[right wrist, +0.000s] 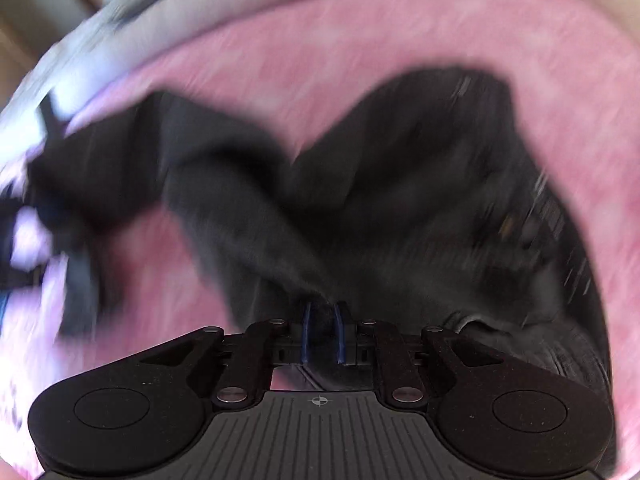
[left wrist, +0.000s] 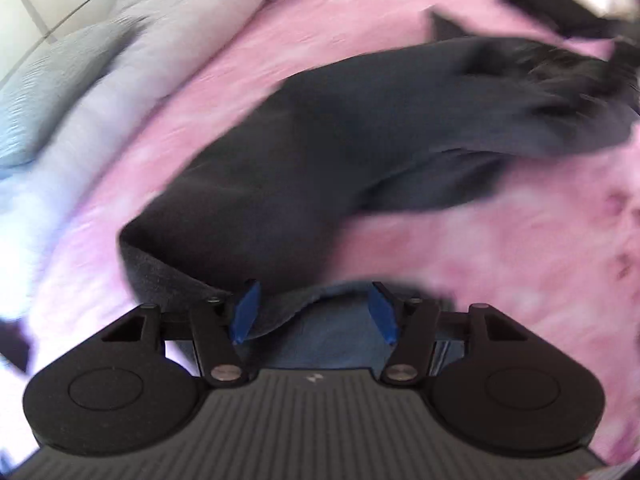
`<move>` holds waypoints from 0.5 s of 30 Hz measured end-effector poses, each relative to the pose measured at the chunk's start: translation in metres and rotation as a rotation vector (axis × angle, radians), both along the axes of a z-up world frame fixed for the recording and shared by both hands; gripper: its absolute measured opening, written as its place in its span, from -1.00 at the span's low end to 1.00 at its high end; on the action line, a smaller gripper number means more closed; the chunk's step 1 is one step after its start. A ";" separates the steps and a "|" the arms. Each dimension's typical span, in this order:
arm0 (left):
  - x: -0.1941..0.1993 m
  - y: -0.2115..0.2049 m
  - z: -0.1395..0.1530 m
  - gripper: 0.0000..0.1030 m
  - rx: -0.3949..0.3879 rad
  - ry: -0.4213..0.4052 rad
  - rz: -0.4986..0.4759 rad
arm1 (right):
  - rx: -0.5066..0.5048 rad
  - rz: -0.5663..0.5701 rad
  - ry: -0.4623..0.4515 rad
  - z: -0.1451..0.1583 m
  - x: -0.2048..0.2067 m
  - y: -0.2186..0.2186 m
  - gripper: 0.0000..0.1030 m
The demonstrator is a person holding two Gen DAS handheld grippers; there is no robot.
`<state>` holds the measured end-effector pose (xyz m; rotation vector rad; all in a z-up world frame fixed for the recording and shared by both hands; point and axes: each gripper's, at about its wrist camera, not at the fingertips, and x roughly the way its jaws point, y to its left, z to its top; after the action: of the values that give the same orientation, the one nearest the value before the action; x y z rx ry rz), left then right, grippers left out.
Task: Fold clothes
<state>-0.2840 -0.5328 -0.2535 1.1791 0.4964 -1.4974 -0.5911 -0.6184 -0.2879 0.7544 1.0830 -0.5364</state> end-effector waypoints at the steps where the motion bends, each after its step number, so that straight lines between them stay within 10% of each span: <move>1: 0.010 -0.001 0.003 0.08 0.009 -0.036 0.038 | 0.061 0.015 0.008 -0.009 -0.007 0.011 -0.73; 6: 0.042 0.012 0.027 0.13 0.015 -0.210 0.180 | 0.064 0.113 0.059 -0.009 -0.015 0.037 -0.73; 15: -0.031 0.027 0.018 0.31 -0.021 -0.066 0.001 | -0.310 0.215 0.001 0.059 0.011 0.030 -0.72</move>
<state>-0.3146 -0.5059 -0.2352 1.2073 0.4357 -1.4543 -0.5800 -0.5887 -0.2291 0.3620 1.0372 -0.5049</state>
